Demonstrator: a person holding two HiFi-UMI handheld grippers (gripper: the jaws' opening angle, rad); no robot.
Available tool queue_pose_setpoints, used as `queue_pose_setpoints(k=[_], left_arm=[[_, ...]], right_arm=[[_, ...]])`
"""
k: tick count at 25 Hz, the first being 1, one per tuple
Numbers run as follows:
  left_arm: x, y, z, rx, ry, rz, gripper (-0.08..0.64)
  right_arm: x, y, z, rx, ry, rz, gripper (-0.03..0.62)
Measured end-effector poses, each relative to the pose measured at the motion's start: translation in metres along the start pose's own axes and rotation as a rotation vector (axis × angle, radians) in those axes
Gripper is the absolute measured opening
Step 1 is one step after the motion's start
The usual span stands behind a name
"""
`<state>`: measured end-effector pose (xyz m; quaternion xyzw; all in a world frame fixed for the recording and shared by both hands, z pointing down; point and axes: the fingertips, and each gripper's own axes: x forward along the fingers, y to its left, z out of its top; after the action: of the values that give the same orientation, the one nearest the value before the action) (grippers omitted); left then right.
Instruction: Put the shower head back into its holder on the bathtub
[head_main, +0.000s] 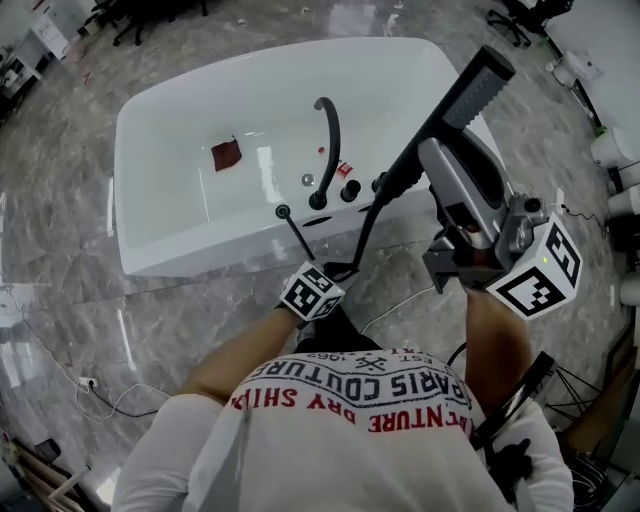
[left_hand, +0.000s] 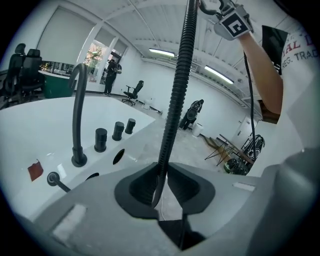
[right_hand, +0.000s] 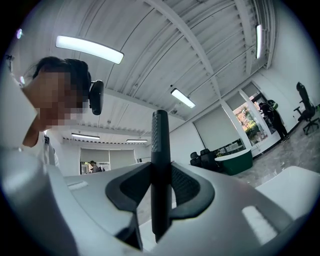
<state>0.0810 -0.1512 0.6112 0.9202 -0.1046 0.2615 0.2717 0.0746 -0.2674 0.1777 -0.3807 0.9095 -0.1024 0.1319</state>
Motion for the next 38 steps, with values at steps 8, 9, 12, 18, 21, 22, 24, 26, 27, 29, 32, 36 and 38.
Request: queue_pose_setpoints(k=[8, 9, 12, 18, 21, 22, 24, 26, 27, 29, 32, 36, 38], left_arm=[[-0.010, 0.029, 0.014, -0.035, -0.006, 0.052, 0.057], [-0.018, 0.038, 0.013, -0.053, -0.019, 0.076, 0.057], [-0.049, 0.069, 0.012, -0.103, -0.058, 0.169, 0.057], [-0.128, 0.114, 0.024, -0.125, -0.143, 0.372, 0.057], [-0.165, 0.129, 0.045, -0.125, -0.209, 0.446, 0.057], [-0.176, 0.133, 0.053, -0.119, -0.233, 0.466, 0.057], [-0.196, 0.140, 0.071, -0.096, -0.281, 0.499, 0.057], [-0.215, 0.143, 0.091, -0.063, -0.330, 0.524, 0.057], [-0.224, 0.143, 0.102, -0.046, -0.353, 0.533, 0.057], [-0.241, 0.142, 0.126, -0.011, -0.396, 0.548, 0.057], [-0.262, 0.135, 0.162, 0.032, -0.449, 0.556, 0.057], [-0.278, 0.119, 0.199, 0.109, -0.489, 0.543, 0.058], [-0.279, 0.115, 0.211, 0.135, -0.494, 0.534, 0.058]], right_arm=[[-0.005, -0.035, 0.003, 0.014, 0.018, -0.006, 0.122], [-0.006, -0.041, 0.002, 0.017, 0.021, -0.017, 0.121], [-0.009, -0.057, 0.001, 0.031, 0.022, -0.052, 0.121], [-0.018, -0.082, -0.003, -0.008, 0.047, -0.143, 0.121], [-0.020, -0.086, -0.014, -0.041, 0.080, -0.172, 0.121], [-0.020, -0.086, -0.019, -0.050, 0.095, -0.178, 0.121], [-0.019, -0.085, -0.031, -0.065, 0.127, -0.184, 0.121], [-0.018, -0.081, -0.041, -0.060, 0.144, -0.182, 0.121], [-0.018, -0.079, -0.044, -0.052, 0.147, -0.178, 0.121], [-0.017, -0.073, -0.050, -0.034, 0.150, -0.165, 0.121], [-0.019, -0.069, -0.059, 0.005, 0.155, -0.148, 0.121], [-0.022, -0.067, -0.066, 0.056, 0.147, -0.146, 0.121], [-0.023, -0.067, -0.066, 0.057, 0.141, -0.150, 0.121]])
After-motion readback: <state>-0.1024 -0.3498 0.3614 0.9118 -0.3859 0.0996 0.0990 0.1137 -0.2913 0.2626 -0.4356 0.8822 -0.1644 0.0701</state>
